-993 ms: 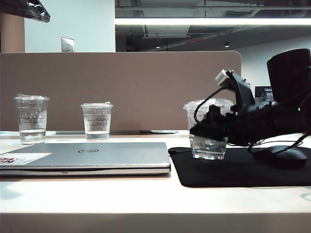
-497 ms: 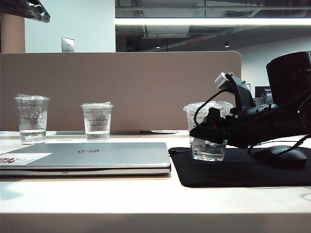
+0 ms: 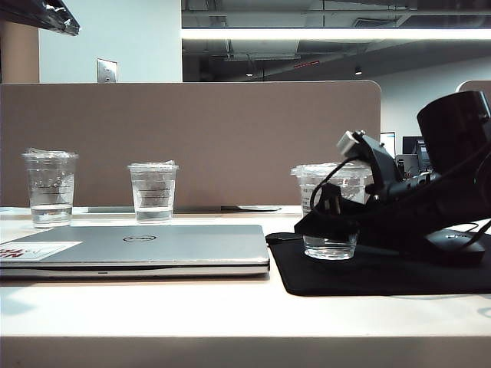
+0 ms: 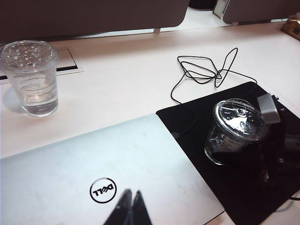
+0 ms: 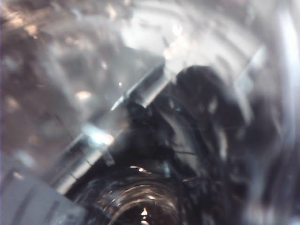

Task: Pick up the coffee cup on the right and place it on the right side of the laptop.

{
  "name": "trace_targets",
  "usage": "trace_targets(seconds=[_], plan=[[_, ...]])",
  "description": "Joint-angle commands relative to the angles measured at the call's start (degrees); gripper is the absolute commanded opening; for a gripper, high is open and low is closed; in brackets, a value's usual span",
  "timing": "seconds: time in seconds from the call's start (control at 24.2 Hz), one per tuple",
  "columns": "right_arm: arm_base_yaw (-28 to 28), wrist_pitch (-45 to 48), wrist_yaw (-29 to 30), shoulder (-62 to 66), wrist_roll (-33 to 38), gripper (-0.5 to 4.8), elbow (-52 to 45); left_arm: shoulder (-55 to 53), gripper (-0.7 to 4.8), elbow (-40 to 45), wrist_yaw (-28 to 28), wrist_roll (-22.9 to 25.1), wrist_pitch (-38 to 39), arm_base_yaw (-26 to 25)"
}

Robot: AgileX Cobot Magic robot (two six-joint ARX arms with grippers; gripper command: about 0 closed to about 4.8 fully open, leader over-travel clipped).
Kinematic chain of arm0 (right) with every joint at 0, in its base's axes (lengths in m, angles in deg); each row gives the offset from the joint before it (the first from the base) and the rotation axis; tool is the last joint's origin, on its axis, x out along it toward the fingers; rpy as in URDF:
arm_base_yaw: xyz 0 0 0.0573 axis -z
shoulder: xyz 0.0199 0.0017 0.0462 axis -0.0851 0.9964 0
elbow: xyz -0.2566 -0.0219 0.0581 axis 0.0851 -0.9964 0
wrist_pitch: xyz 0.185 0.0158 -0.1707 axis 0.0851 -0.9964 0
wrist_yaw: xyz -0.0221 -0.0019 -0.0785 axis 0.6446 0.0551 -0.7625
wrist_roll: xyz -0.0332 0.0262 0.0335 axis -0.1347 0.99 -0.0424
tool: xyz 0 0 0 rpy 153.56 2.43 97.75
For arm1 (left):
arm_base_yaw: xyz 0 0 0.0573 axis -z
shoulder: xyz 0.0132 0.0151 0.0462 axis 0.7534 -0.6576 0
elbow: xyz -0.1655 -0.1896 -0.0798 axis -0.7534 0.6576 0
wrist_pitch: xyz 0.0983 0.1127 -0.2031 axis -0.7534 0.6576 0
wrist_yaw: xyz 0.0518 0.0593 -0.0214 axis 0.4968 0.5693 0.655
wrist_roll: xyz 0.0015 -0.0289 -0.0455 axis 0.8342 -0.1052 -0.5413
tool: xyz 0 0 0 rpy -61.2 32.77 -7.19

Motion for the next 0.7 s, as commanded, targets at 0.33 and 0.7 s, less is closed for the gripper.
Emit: trace_targets(seconds=[0.33,0.7], plan=[[-0.02,-19.85,0.07,-12.96,-0.52,4.79,-0.44,0.09,-0.05,-0.28,-0.35,0.02,-0.61,0.02],[0.0,-24.92,-0.39,-16.66,-9.29,4.79,-0.42,0.09,-0.05,-0.28,-0.35,0.02,-0.61,0.02]])
